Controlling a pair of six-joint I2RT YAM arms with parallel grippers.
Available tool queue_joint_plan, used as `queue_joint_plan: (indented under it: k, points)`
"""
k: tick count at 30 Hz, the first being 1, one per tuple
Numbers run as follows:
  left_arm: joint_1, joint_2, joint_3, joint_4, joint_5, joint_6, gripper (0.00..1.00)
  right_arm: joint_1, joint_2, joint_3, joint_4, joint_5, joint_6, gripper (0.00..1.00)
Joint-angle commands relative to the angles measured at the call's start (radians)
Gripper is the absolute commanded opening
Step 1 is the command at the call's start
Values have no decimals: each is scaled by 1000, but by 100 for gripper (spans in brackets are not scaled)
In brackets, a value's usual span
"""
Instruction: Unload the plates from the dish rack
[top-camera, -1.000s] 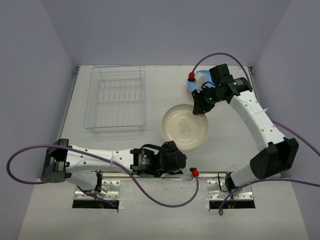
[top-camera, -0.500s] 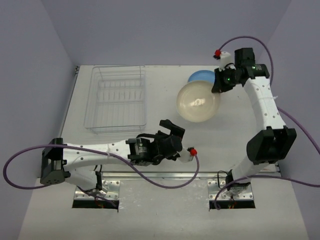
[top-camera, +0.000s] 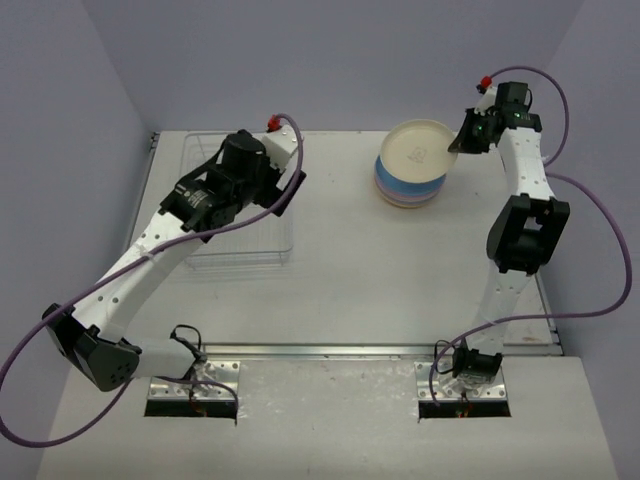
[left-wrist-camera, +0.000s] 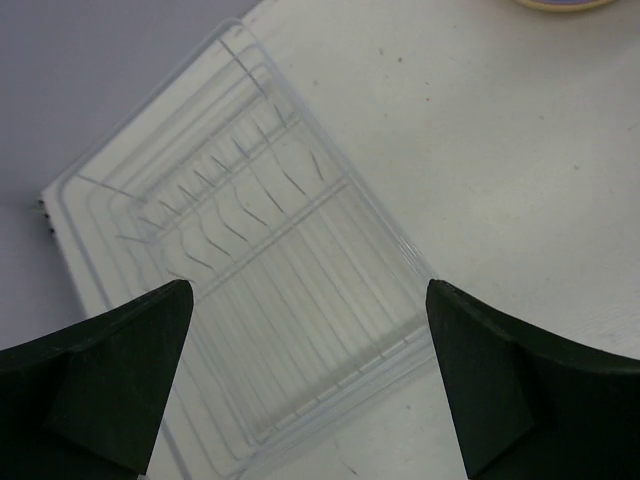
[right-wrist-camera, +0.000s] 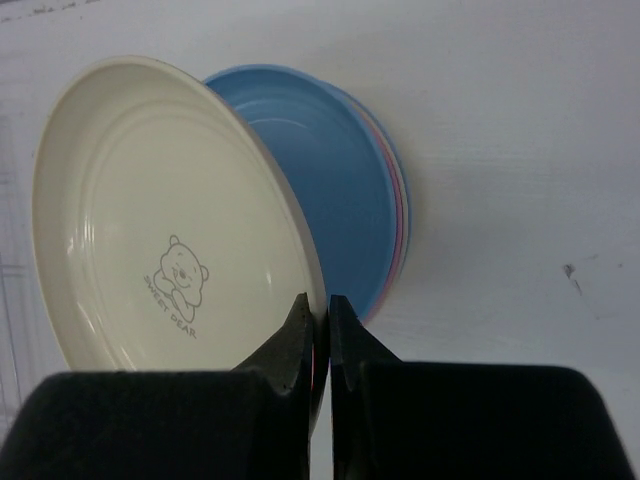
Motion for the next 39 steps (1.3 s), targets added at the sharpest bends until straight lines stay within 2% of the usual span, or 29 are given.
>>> queue_joint_plan:
  k: [1,8,10,12,13,14,15,16,21,24,26,28,31,35,39]
  points:
    - [136,-46,-32,-67,243,-202,100,3,81,108,109,8,107,0]
    - [207,-75,-67,-72,273,-219,100,5,129,74,201,7,129,0]
    - [208,-67,-64,-71,295,-221,100,5,142,72,199,-7,127,11]
    - [209,-56,-55,-70,300,-221,100,6,151,70,194,-7,122,36]
    - [209,-51,-52,-69,299,-223,100,6,153,70,191,-4,119,51]
    - [209,-45,-47,-68,300,-226,100,6,150,72,182,-4,114,73]
    - [211,-42,-41,-68,302,-228,100,6,147,80,166,-6,105,90]
    - [213,-41,-35,-69,304,-229,100,6,144,96,144,-12,95,98]
    - [265,-37,-5,-78,366,-262,100,9,62,154,38,-57,54,99]
    - [377,-40,-8,-86,482,-309,100,14,-66,106,-15,-75,-1,99]
    - [438,-46,-15,-82,509,-319,100,15,-138,83,-38,-81,-15,99]
    - [523,-69,-54,-63,591,-365,100,15,-270,-30,-70,-75,-74,99]
    - [578,-98,-80,-43,590,-373,100,15,-440,-238,-68,-57,-131,99]
    - [594,-143,-99,-27,412,-351,100,15,-724,-540,-16,-29,-177,99]
    - [599,-182,-177,20,364,-335,100,15,-936,-733,10,7,-190,99]
